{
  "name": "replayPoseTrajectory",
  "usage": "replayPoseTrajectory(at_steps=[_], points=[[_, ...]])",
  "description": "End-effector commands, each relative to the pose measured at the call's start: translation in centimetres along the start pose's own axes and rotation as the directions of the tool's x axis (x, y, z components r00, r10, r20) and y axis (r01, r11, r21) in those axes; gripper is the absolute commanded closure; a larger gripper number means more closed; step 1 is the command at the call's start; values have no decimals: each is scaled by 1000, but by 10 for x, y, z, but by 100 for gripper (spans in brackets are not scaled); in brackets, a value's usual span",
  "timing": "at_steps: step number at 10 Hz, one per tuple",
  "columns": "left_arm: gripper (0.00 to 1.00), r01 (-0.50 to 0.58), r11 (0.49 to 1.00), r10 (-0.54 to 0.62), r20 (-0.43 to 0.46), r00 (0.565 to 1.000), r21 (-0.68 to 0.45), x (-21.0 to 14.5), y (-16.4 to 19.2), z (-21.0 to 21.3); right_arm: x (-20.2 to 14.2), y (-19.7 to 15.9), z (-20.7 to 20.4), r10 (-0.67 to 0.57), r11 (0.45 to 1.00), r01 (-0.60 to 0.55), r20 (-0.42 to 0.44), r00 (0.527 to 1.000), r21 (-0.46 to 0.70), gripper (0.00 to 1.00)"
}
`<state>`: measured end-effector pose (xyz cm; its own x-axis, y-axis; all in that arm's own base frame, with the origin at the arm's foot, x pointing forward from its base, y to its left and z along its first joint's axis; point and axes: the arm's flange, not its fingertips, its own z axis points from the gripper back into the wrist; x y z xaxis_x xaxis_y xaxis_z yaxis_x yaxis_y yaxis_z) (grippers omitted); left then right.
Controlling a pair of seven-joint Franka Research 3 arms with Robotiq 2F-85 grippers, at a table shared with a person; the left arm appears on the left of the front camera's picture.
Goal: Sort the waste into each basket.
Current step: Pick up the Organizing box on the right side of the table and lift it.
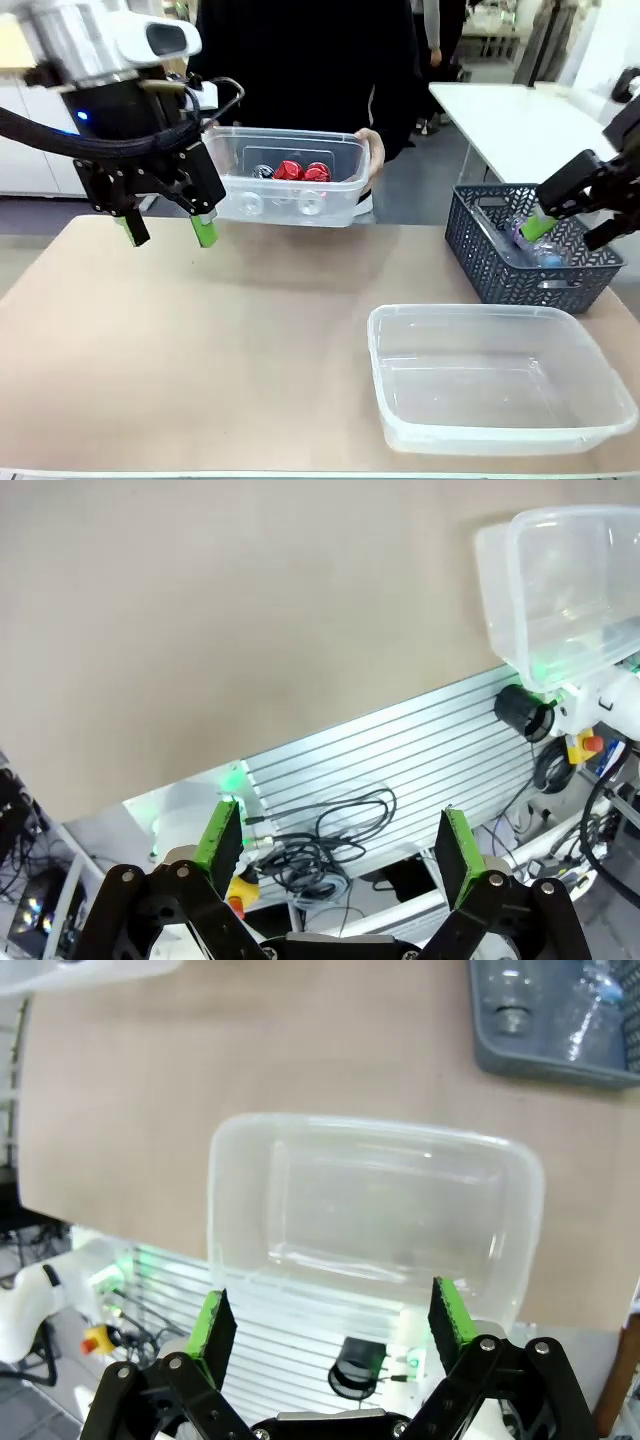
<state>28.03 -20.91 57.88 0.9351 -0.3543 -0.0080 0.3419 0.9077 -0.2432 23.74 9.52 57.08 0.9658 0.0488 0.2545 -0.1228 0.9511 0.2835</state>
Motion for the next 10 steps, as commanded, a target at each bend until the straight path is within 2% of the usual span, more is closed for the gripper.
replayPoseTrajectory(at_steps=[1, 2, 3, 4, 5, 6, 7, 8, 9, 10], points=[[0, 2, 1000, -2, -9, 1000, -1, -1, 0, -4, -4, -1, 0, 0, 1000, 0, 5, 1000, 0, 0], [0, -24, 1000, 24, 29, 999, 0, 25, -21, -19, 10, -17, -13, -37, 991, 43, 51, 998, -126, 0], [0, -60, 997, 59, 36, 998, 43, 44, -55, -49, 3, -50, -20, -23, 980, 24, 8, 1000, -197, 0], [0, -131, 990, 131, 18, 991, 45, 65, -98, -84, -14, -92, -29, -52, 965, 30, -78, 996, -262, 0], [0, -118, 992, 120, -57, 991, 48, 75, -131, -112, -32, -122, -42, -90, 956, 43, -151, 984, -291, 0], [0, -56, 997, 61, -111, 992, 49, 77, -155, -137, -49, -143, -62, -135, 951, 58, -239, 962, -303, 0], [0, -72, 993, 83, -115, 990, 97, 81, -179, -167, -64, -156, -82, -165, 954, 67, -325, 931, -292, 0], [0, -117, 987, 131, -140, 981, 106, 89, -185, -187, -73, -157, -97, -148, 962, 39, -395, 907, -271, 0], [0, -186, 975, 205, -168, 964, 122, 94, -183, -196, -72, -155, -107, -143, 960, 36, -376, 916, -277, 0], [0, -76, 995, 84, -135, 987, 67, 65, -185, -188, -16, -144, -31, -189, 950, 88, -326, 926, -300, 0]])
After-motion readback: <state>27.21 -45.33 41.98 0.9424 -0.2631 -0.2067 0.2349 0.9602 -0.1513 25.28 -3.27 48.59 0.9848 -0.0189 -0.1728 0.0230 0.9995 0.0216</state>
